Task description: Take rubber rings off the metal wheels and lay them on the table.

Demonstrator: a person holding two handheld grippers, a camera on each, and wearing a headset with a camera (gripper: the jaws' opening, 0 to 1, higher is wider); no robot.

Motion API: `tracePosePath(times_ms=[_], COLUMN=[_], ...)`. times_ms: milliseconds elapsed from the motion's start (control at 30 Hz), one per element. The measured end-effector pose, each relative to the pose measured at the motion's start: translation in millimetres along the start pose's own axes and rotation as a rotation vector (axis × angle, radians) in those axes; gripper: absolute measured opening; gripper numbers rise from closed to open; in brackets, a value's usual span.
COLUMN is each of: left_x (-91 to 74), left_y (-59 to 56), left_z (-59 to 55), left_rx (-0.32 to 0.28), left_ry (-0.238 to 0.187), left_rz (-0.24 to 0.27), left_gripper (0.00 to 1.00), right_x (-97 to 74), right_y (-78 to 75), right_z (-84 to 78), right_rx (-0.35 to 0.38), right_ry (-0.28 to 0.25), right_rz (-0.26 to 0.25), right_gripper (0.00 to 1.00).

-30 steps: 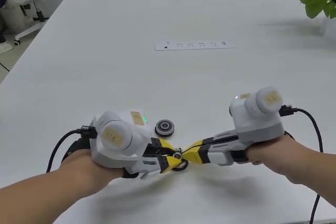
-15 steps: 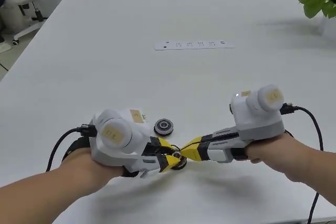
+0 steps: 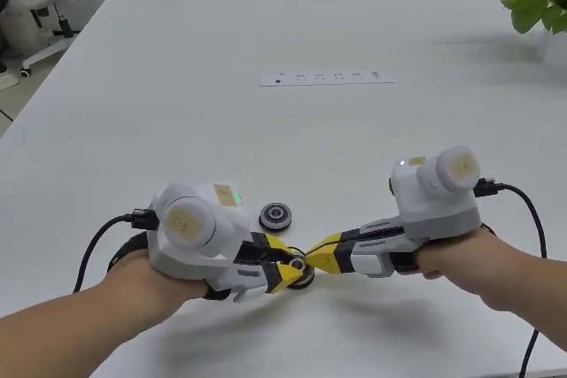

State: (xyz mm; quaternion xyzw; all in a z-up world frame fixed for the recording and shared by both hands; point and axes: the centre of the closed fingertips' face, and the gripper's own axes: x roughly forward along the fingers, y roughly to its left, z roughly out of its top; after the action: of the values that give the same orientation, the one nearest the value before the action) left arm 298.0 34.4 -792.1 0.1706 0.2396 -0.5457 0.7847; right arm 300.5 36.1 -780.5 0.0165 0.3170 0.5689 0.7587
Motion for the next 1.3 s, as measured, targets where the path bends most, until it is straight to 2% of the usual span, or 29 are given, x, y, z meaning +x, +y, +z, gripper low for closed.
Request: tracePosePath(times_ms=[233,800,1100,1300], left_x=[-2.0,-18.2,-30.1,-35.0], left_y=[-1.6,-3.3,-6.2,-5.0], left_z=[0.1,12.5,23.3,24.8], left_rx=[-0.011,-0.038,-0.038,-0.041], left_ry=[0.0,-0.052,-0.093,-0.103], left_rz=[-0.01,-0.016,-0.013,-0.004], left_gripper=[0.16,0.26,0.32,0.37], right_x=[0.6,-1.9,-1.9,-1.8], right_y=[0.3,-2.0,2.8,5.7], right_z=[-0.3,4.3,7.3,9.4], right_rx=[0.005,0.027,0.029,0.032], right_ry=[-0.001,-0.027,-0.033,-0.037], right_rz=[0.002,-0.002,0.004,0.009], right_gripper=[0.0,0.0,0.0,0.0])
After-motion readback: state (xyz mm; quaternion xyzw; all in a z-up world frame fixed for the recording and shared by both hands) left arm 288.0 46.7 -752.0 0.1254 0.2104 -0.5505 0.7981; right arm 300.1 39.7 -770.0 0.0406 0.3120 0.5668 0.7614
